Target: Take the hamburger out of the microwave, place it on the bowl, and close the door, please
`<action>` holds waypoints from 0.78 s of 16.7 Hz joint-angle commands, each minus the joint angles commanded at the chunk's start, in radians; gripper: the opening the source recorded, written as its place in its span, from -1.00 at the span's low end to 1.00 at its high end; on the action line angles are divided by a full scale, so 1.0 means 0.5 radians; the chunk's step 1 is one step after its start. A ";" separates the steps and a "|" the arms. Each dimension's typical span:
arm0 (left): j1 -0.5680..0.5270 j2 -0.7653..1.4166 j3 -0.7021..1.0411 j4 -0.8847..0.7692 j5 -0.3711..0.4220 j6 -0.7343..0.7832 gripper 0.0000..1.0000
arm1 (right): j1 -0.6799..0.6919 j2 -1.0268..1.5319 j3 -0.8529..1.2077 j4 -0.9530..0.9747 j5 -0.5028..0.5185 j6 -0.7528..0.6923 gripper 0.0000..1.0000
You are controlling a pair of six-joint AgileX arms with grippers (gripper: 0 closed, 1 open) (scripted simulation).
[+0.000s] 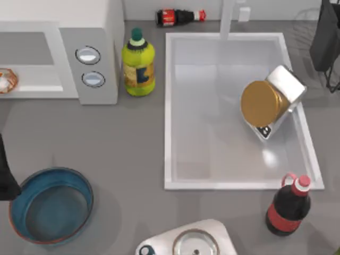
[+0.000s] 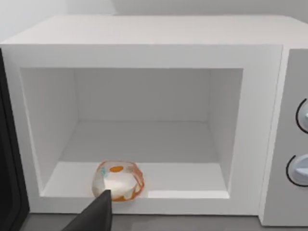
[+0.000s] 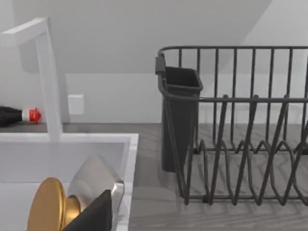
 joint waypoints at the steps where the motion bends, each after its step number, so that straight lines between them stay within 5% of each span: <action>1: 0.006 0.077 0.028 0.038 0.007 0.003 1.00 | 0.000 0.000 0.000 0.000 0.000 0.000 1.00; 13: 0.175 2.048 0.734 1.013 0.199 0.079 1.00 | 0.000 0.000 0.000 0.000 0.000 0.000 1.00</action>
